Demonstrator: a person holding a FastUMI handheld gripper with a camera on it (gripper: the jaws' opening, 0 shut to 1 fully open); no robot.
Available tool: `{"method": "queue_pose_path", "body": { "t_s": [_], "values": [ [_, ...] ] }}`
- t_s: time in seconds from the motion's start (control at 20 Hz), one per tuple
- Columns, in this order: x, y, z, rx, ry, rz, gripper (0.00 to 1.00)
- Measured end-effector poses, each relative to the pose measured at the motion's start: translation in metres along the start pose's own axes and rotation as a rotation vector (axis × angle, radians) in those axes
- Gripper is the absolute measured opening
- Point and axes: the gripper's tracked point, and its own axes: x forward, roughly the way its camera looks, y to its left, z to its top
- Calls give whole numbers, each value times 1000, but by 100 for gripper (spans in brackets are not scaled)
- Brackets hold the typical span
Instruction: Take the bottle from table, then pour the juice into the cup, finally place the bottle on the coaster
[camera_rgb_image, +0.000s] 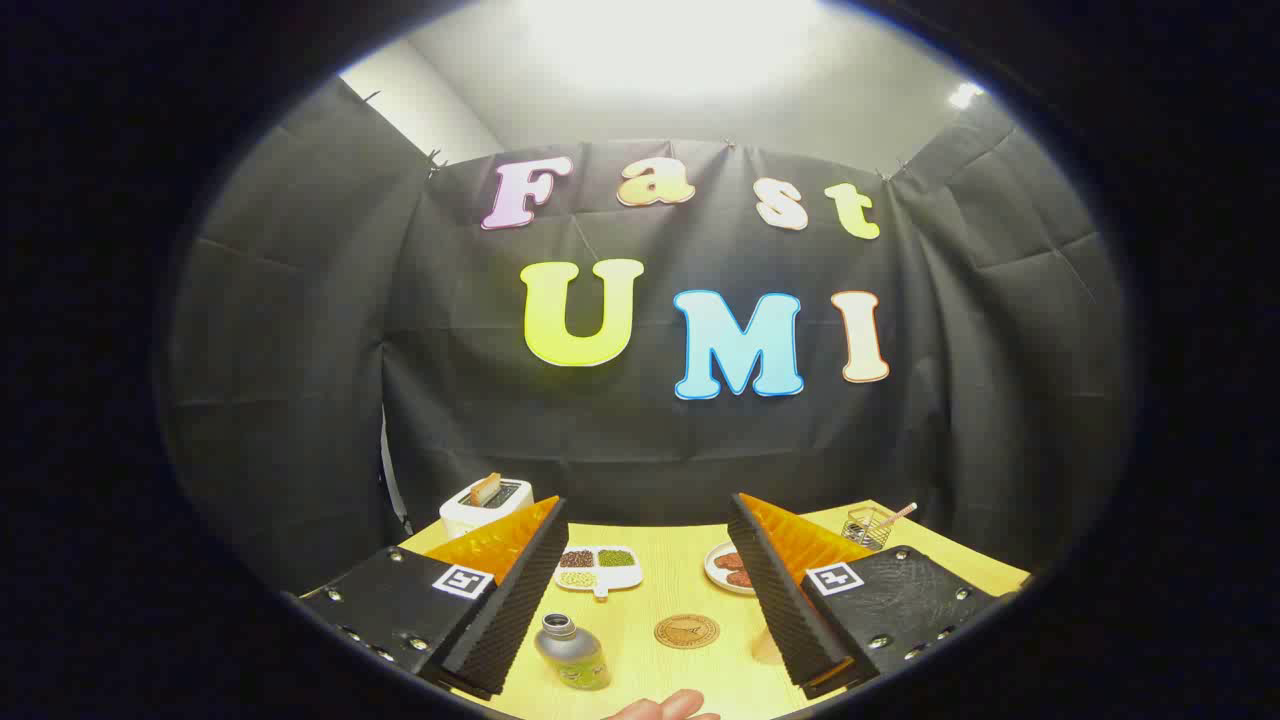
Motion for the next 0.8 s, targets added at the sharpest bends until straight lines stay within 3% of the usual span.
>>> {"method": "queue_pose_path", "body": {
  "t_s": [0.8],
  "values": [
    [3,14,-2,-37,-17,6,98]
  ]
}}
